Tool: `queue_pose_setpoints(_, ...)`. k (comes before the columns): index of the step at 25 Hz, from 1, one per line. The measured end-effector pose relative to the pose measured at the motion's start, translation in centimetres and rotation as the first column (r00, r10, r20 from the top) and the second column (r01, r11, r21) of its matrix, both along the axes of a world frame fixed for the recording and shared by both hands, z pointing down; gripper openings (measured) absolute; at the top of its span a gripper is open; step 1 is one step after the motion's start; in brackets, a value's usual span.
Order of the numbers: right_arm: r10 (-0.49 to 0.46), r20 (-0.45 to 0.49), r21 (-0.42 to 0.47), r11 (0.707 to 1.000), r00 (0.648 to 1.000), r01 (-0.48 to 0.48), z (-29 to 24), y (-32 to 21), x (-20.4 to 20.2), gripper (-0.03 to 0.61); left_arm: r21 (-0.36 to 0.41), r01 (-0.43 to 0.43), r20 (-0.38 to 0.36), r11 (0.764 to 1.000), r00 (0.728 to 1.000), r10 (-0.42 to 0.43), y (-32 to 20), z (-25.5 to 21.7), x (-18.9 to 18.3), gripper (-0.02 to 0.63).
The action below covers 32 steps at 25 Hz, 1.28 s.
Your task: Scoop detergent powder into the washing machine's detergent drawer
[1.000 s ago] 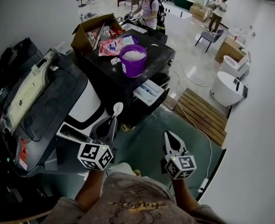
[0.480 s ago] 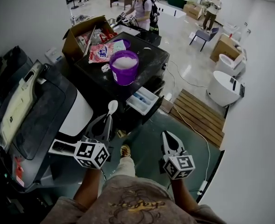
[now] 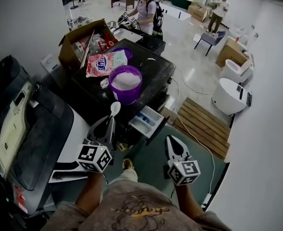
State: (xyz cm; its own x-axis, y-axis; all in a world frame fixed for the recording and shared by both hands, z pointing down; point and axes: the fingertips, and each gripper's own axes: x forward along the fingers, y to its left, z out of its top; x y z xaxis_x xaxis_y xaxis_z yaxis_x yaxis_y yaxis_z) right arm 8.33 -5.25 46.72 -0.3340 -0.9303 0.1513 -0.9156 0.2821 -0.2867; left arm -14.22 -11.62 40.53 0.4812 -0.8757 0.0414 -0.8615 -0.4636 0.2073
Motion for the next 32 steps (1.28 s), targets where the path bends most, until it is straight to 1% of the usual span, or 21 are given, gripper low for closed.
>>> queue_pose_setpoints(3, 0.004, 0.002, 0.000, 1.000, 1.000, -0.004, -0.3, -3.4, -0.3, 0.002, -0.012, -0.006, 0.014, 1.000, 1.000, 0.006, -3.4, -0.1, -0.1, 0.025)
queue_pose_setpoints(8, -0.020, -0.014, 0.001, 1.000, 1.000, 0.020, -0.2, -8.4, -1.6, 0.003, -0.025, -0.013, 0.008, 1.000, 1.000, 0.013, -8.7, 0.4, -0.4, 0.025)
queue_pose_setpoints(11, -0.014, -0.022, 0.004, 1.000, 1.000, 0.014, -0.3, -11.0, -1.7, 0.002, -0.032, -0.027, 0.007, 0.999, 1.000, 0.027, -11.4, 0.2, -0.4, 0.025)
queue_pose_setpoints(15, 0.003, 0.009, 0.000, 1.000, 1.000, -0.003, -0.9, -13.4, -1.9, 0.003, -0.058, -0.046, 0.049, 0.997, 0.998, 0.049, -13.9, 0.7, -0.5, 0.025)
queue_pose_setpoints(19, -0.008, 0.007, -0.005, 1.000, 1.000, 0.008, -0.7, -15.0, -1.7, 0.002, -0.078, -0.076, 0.098, 0.994, 0.992, 0.084, -15.7, 0.7, 0.0, 0.025)
queue_pose_setpoints(23, -0.030, 0.008, -0.015, 0.999, 1.000, 0.030, -0.5, -16.3, -1.3, 0.003, -0.089, -0.088, 0.117, 0.992, 0.988, 0.098, -17.2, 0.2, 0.6, 0.025)
queue_pose_setpoints(25, -0.052, 0.007, -0.014, 0.999, 0.999, 0.052, -0.6, -17.1, -1.4, 0.003, -0.098, -0.082, 0.145, 0.992, 0.985, 0.096, -18.0, 0.2, 0.6, 0.025)
queue_pose_setpoints(28, -0.086, 0.005, -0.008, 0.996, 0.996, 0.086, -1.0, -18.4, -1.3, 0.003, -0.124, -0.071, 0.214, 0.990, 0.972, 0.096, -19.3, 0.4, 0.6, 0.025)
queue_pose_setpoints(32, -0.115, 0.010, 0.009, 0.993, 0.993, 0.115, -1.4, -19.7, -1.1, 0.003, -0.203, -0.055, 0.306, 0.978, 0.945, 0.117, -20.8, 1.7, 0.3, 0.025)
